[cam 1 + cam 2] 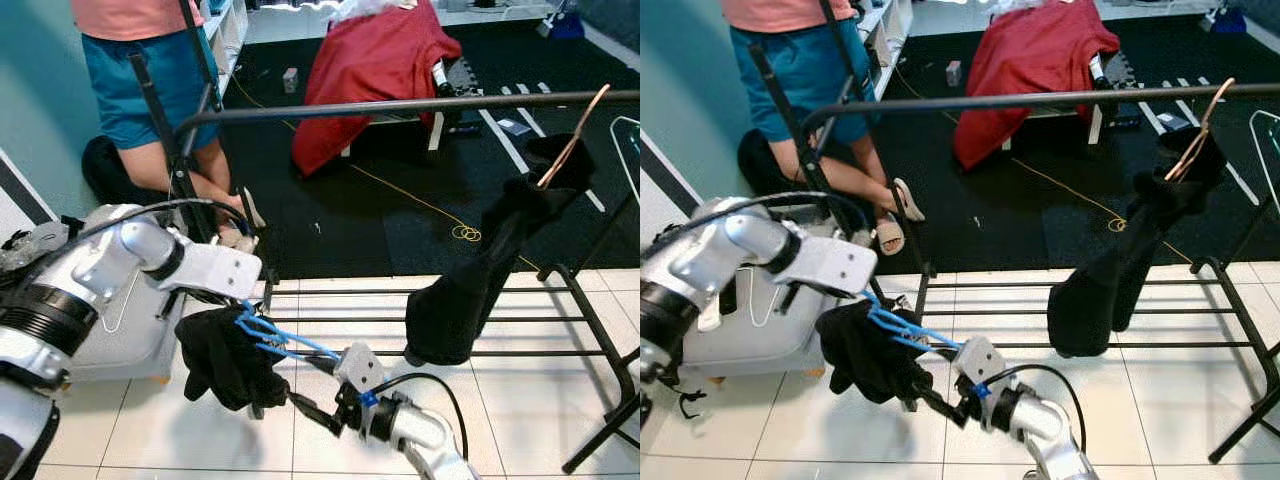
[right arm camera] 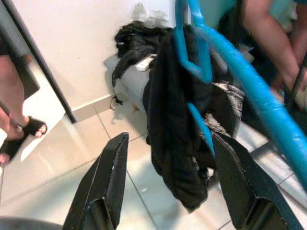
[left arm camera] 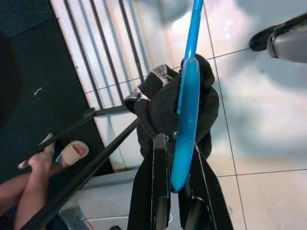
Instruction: Hang hanger
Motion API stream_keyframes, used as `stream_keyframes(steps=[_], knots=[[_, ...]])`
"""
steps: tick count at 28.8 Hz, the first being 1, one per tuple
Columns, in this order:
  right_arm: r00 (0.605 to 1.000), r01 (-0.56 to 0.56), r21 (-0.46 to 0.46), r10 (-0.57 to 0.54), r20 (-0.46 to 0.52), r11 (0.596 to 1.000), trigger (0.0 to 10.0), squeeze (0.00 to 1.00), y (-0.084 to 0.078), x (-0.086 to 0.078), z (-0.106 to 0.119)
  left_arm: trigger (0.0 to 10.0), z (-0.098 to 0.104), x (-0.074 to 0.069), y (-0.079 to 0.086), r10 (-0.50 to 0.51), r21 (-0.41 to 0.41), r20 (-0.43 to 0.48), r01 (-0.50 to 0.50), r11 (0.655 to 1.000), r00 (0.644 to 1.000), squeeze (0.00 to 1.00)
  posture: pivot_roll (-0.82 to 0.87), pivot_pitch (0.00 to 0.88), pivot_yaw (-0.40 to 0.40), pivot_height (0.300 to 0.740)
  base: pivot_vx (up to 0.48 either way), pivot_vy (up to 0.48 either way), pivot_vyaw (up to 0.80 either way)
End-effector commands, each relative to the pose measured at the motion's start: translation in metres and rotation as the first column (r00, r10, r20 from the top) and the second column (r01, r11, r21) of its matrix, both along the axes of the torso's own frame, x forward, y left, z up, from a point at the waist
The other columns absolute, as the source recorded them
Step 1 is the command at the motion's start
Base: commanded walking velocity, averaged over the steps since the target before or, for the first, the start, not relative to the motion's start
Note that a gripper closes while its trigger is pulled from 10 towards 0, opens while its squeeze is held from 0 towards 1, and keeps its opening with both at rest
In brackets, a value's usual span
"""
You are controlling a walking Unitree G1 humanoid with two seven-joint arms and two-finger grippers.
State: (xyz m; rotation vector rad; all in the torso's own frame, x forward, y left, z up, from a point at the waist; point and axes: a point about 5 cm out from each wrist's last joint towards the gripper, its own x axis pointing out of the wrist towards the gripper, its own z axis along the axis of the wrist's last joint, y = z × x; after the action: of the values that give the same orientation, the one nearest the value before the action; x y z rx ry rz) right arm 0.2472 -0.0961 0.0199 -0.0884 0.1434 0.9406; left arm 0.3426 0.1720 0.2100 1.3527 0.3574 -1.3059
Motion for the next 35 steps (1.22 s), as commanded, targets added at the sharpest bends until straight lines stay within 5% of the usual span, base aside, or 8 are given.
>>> stream_keyframes(steps=[1, 12, 15, 20, 27, 28, 33, 35], knots=[[0.979, 0.178, -0.062, -0.183, -0.089, 0.982, 10.0, 0.0, -0.03, -0.013, -0.025, 0.0, 0.019, 0.006, 0.023, 0.095, 0.006, 0.074, -0.096, 0.995, 0.993, 0.0, -0.03, 0.094, 0.112, 0.74, 0.0, 0.0, 0.0], [0.963, 0.172, -0.143, -0.135, 0.233, 0.975, 10.0, 0.0, -0.012, 0.025, 0.019, 0.0, 0.023, 0.007, 0.02, 0.083, -0.008, 0.094, -0.083, 0.997, 0.992, 0.0, -0.02, 0.083, 0.103, 0.74, 0.0, 0.0, 0.0], [0.87, 0.051, 0.017, -0.053, 0.49, 0.999, 10.0, 0.0, 0.006, 0.032, 0.072, 0.0, 0.02, 0.006, 0.021, 0.087, -0.007, 0.091, -0.086, 0.996, 0.992, 0.0, -0.03, 0.081, 0.094, 0.74, 0.0, 0.0, 0.0], [0.934, -0.029, 0.02, 0.02, 0.357, 0.999, 10.0, 0.0, 0.017, 0.031, 0.061, 0.0, 0.018, 0.007, 0.02, 0.087, -0.007, 0.089, -0.087, 0.996, 0.992, 0.0, -0.03, 0.088, 0.091, 0.74, 0.0, 0.0, 0.0], [0.969, -0.041, -0.35, 0.123, 0.215, 0.936, 10.0, 0.0, 0.004, 0.03, 0.019, 0.0, 0.018, 0.007, 0.019, 0.084, -0.005, 0.088, -0.084, 0.996, 0.993, 0.0, -0.03, 0.089, 0.097, 0.74, 0.0, 0.0, 0.0], [0.968, 0.242, -0.02, -0.24, 0.067, 0.97, 10.0, 0.0, -0.003, 0.05, 0.032, 0.0, 0.018, 0.007, 0.02, 0.084, -0.003, 0.09, -0.084, 0.996, 0.992, 0.0, -0.03, 0.092, 0.097, 0.74, 0.0, 0.0, 0.0], [0.942, 0.19, -0.304, -0.086, 0.324, 0.934, 10.0, 0.0, -0.01, 0.047, 0.034, 0.0, 0.019, 0.008, 0.019, 0.084, -0.003, 0.095, -0.084, 0.996, 0.992, 0.0, -0.03, 0.09, 0.1, 0.74, 0.0, 0.0, 0.0], [0.928, 0.328, 0.039, -0.33, 0.172, 0.944, 10.0, 0.0, -0.014, 0.055, 0.045, 0.0, 0.019, 0.008, 0.018, 0.082, -0.006, 0.093, -0.082, 0.997, 0.992, 0.0, -0.02, 0.091, 0.095, 0.74, 0.0, 0.0, 0.0]])
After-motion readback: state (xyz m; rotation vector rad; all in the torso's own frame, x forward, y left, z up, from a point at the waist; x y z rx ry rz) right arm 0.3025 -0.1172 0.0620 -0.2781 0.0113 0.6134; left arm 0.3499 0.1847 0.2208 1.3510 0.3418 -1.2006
